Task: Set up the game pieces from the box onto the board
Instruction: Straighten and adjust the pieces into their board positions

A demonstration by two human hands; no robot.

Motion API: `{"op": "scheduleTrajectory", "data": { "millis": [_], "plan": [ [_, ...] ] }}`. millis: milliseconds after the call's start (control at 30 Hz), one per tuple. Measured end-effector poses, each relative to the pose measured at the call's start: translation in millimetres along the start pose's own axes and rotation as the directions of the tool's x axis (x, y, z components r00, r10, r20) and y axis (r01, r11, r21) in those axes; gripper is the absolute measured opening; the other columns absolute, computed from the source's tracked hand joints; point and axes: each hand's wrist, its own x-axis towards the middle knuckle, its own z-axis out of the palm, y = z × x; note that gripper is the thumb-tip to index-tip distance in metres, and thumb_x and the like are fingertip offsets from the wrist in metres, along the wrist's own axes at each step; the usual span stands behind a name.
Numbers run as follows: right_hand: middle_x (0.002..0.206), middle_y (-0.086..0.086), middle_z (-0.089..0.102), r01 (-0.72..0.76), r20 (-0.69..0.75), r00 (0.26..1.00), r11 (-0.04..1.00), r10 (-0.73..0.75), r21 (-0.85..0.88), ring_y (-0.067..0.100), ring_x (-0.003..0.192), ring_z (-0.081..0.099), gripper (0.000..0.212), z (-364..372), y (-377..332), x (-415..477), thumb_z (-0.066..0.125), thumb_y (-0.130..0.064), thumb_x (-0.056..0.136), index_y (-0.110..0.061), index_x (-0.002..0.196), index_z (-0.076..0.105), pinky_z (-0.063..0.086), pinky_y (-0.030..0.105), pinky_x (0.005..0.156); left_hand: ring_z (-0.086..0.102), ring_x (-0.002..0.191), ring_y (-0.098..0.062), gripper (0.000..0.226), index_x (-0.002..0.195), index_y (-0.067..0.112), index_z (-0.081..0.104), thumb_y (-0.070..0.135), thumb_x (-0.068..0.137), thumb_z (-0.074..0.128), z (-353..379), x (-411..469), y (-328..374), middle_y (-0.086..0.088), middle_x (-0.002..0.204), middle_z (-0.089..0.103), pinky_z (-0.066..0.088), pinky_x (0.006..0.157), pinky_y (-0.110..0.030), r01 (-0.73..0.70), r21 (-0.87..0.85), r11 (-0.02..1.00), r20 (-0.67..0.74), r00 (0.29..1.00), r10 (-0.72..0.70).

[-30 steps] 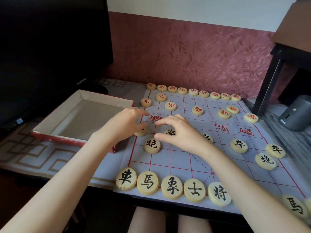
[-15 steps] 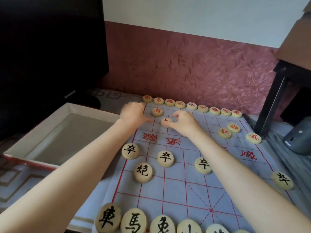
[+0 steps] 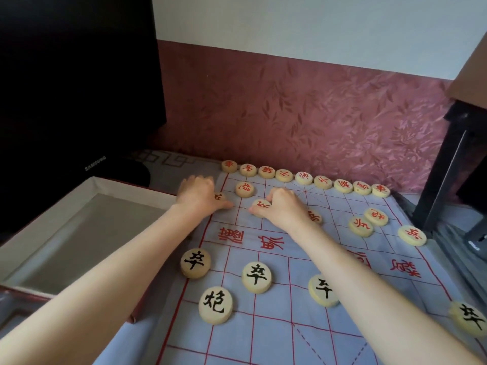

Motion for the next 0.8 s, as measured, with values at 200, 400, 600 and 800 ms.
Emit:
{"op": "scheduleTrajectory", "data": {
  "millis": [200, 400, 600, 800],
  "plan": [
    [0.128, 0.004, 0.058, 0.044, 0.136, 0.989, 0.990, -0.062, 0.132, 0.021, 0.118, 0.052, 0.049, -0.1, 7.4, 8.2, 0.070, -0.033, 0.079, -0.017, 0.124, 0.060, 0.044, 0.033, 0.092, 0.055, 0.112, -0.023, 0.049, 0.122, 0.020, 0.059, 0.031, 0.076, 0.072, -5.4, 3.9, -3.4, -0.004, 0.123, 0.060, 0.047, 0.093, -0.033, -0.054, -0.154, 0.987, 0.103, 0.992, 0.070],
    [0.139, 0.002, 0.049, 0.087, 0.226, 0.964, 0.971, -0.137, 0.221, 0.016, 0.121, 0.050, 0.067, -4.9, 9.6, 10.3, 0.068, -0.015, 0.081, -0.021, 0.141, 0.040, 0.039, 0.021, 0.086, 0.050, 0.121, -0.016, 0.067, 0.130, 0.021, 0.052, 0.006, 0.070, 0.077, -10.7, 9.3, -12.9, 0.001, 0.134, 0.053, 0.042, 0.099, -0.026, -0.102, -0.322, 0.941, 0.213, 0.961, 0.177],
    [0.130, 0.002, 0.052, 0.075, 0.122, 0.988, 0.982, -0.096, 0.172, 0.019, 0.120, 0.048, 0.077, -3.8, 11.4, 7.2, 0.074, -0.050, 0.070, -0.015, 0.133, 0.047, 0.043, 0.035, 0.097, 0.056, 0.109, -0.018, 0.072, 0.122, 0.017, 0.055, 0.043, 0.060, 0.082, -7.1, 7.5, -18.4, -0.002, 0.120, 0.059, 0.048, 0.091, -0.033, 0.002, -0.366, 0.931, 0.082, 0.996, 0.030],
    [0.109, 0.001, 0.058, 0.065, 0.062, 0.995, 0.990, -0.074, 0.127, 0.019, 0.100, 0.055, 0.054, 2.6, 10.8, 6.7, 0.077, -0.043, 0.070, -0.014, 0.111, 0.058, 0.046, 0.033, 0.077, 0.058, 0.095, -0.019, 0.059, 0.102, 0.018, 0.061, 0.055, 0.059, 0.079, -3.2, 2.9, -18.0, -0.001, 0.102, 0.063, 0.051, 0.079, -0.033, 0.057, -0.285, 0.957, 0.060, 0.997, -0.041]
  ]
}}
